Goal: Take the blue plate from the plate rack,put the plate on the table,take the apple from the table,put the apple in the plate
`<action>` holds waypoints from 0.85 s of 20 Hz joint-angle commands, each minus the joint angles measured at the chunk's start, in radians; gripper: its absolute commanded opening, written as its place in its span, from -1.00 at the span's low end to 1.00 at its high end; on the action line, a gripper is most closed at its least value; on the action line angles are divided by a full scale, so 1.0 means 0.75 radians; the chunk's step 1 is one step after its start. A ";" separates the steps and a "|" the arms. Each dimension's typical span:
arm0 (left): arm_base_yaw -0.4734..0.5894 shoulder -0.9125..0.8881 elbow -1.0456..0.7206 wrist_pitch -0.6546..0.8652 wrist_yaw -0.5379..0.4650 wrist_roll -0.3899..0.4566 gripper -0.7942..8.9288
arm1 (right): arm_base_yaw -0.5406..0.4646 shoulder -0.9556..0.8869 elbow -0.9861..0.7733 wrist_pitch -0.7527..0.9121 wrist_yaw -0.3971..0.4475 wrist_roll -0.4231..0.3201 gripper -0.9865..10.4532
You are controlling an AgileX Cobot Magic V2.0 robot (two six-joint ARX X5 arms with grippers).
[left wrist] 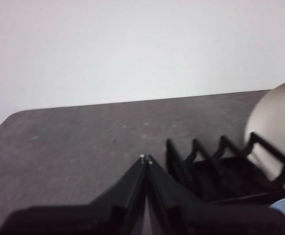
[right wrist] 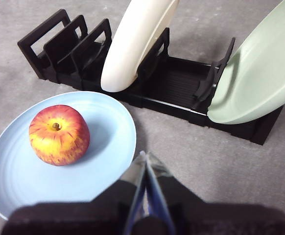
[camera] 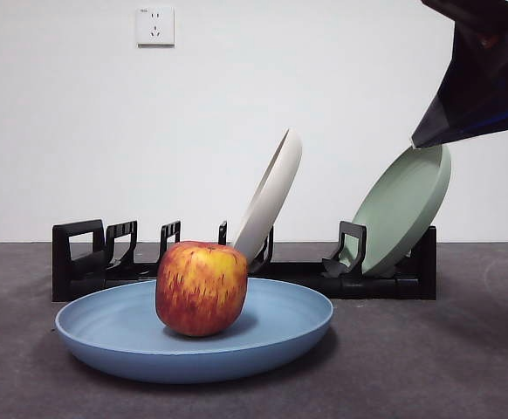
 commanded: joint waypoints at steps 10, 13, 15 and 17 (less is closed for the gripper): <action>0.055 -0.125 -0.304 -0.022 0.002 0.007 -0.84 | 0.002 -0.002 -0.003 0.016 0.004 0.013 -0.83; 0.055 -0.123 -0.302 -0.021 0.002 -0.030 -0.84 | 0.002 -0.002 -0.003 0.016 0.004 0.013 -0.83; 0.055 -0.123 -0.302 -0.021 0.002 -0.030 -0.84 | 0.002 -0.002 -0.003 0.016 0.004 0.013 -0.83; 0.055 -0.123 -0.302 -0.021 0.002 -0.030 -0.84 | 0.002 -0.002 -0.003 0.016 0.004 0.013 -0.83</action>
